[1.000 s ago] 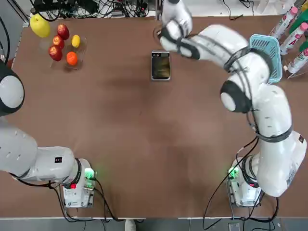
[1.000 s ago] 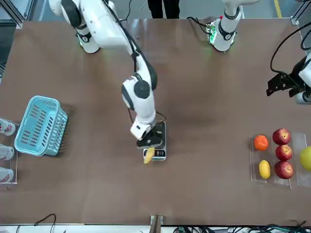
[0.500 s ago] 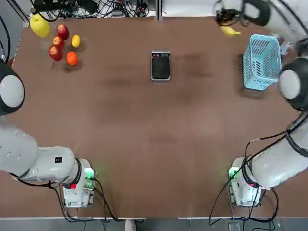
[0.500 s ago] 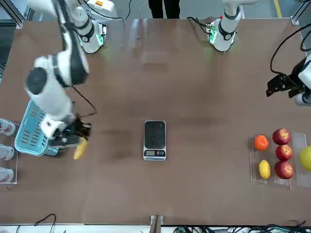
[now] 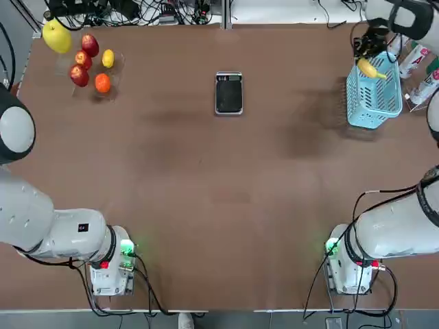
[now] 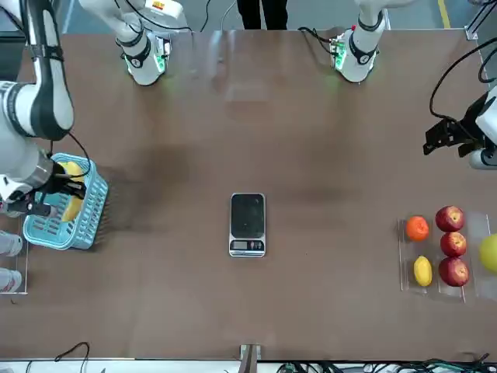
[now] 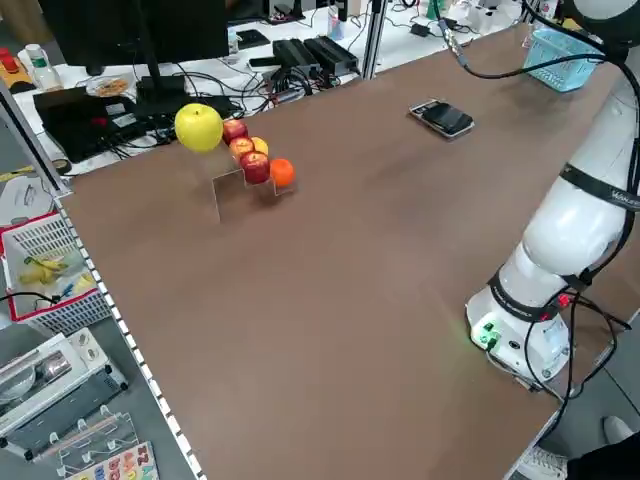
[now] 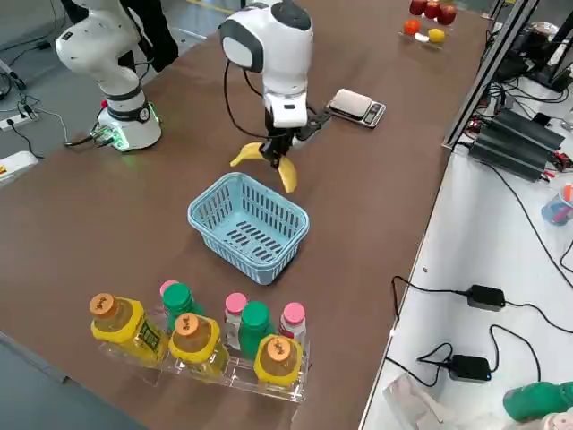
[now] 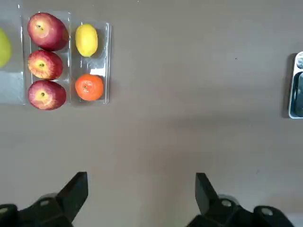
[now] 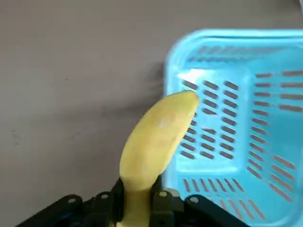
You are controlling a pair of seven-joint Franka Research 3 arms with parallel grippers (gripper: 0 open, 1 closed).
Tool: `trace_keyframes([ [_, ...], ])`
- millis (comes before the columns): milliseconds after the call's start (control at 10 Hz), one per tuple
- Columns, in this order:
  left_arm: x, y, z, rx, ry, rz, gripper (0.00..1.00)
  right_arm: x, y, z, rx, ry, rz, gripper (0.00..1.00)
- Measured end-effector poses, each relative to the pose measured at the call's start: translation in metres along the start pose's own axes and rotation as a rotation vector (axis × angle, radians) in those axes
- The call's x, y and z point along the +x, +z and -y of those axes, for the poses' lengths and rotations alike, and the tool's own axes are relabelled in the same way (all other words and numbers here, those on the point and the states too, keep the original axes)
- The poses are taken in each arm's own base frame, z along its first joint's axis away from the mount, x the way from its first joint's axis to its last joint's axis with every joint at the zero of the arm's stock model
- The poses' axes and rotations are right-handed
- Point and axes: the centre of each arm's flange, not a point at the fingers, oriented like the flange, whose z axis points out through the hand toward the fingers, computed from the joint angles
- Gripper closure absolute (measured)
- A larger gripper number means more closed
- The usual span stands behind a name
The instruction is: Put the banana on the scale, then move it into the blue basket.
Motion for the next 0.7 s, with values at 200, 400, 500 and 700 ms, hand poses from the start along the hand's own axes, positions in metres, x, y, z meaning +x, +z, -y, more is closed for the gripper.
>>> trace_keyframes([
  [200,0.0,0.0,0.003,0.0,-0.005,0.0,0.0,-0.006,0.005,-0.05,0.005,-0.034,0.012,0.77],
  [400,0.0,0.0,0.003,-0.001,-0.006,0.001,0.0,-0.007,0.038,-0.072,0.001,-0.042,0.014,0.77],
  [500,0.0,0.0,0.004,-0.001,-0.006,0.001,0.0,-0.002,0.059,-0.07,-0.004,-0.046,0.019,0.76],
  [700,0.0,0.0,0.004,-0.001,-0.006,0.0,0.0,0.004,0.082,-0.066,-0.008,-0.054,0.028,0.73],
])
